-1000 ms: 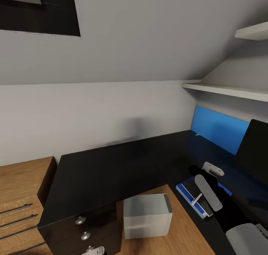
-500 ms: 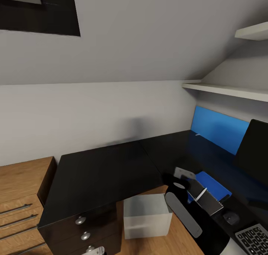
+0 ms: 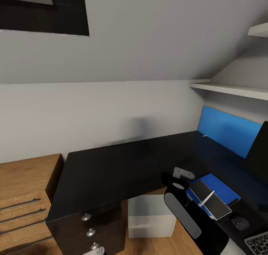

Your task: In the bedroom, organize the workspace by keeping the computer under the desk, ensuring the monitor is on the desk, placing the keyboard on the desk next to the monitor, placing the mouse on the desk next to the keyboard, moving the folder from the swivel chair onto the desk next to the mouse, stacking the notebook on top of the folder with the pen on top of the notebook, and positioning the swivel chair next to the desk.

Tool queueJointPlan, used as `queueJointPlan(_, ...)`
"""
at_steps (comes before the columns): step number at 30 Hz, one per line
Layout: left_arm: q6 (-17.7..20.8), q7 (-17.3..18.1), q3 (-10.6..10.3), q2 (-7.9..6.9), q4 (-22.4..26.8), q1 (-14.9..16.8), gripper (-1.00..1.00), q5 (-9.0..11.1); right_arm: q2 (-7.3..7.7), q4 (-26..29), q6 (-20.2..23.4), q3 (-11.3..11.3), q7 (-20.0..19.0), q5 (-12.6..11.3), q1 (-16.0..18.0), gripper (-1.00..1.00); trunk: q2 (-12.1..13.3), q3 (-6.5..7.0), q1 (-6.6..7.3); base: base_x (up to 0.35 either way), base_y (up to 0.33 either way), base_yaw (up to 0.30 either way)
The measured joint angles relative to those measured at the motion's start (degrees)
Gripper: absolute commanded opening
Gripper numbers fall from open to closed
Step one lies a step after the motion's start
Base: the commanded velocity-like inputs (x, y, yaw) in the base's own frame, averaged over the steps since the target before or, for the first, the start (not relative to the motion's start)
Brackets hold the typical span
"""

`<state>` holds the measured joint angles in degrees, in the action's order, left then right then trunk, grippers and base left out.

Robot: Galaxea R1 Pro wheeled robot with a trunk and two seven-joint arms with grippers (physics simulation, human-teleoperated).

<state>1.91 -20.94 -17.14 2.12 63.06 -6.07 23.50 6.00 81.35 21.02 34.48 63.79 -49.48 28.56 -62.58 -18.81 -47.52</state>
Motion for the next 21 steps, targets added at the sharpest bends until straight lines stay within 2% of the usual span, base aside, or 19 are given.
queueJointPlan(9, 0.0, 0.0, 0.0, 0.0, 0.0, 0.0, 1.0, 0.0, -0.01, -0.3, 0.0, 0.0, 0.0, 0.1, 0.0, 1.0, 0.0, -0.58, 0.0, -0.002, 0.0, 0.196)
queueJointPlan(14, 0.0, 0.0, 0.0, 0.0, 0.0, 0.0, 1.0, 0.0, 0.02, -0.1, 0.0, -0.1, 0.0, 0.1, 0.0, 1.0, 0.0, -0.88, -0.03, -0.206, 0.0, 0.153)
queueJointPlan(21, 0.0, 0.0, 0.0, 0.0, 0.0, 0.0, 1.0, 0.0, 0.09, 0.0, 0.0, -0.2, -0.1, 0.1, 0.0, 1.0, 0.0, -1.02, -0.03, -0.28, 0.0, 0.031)
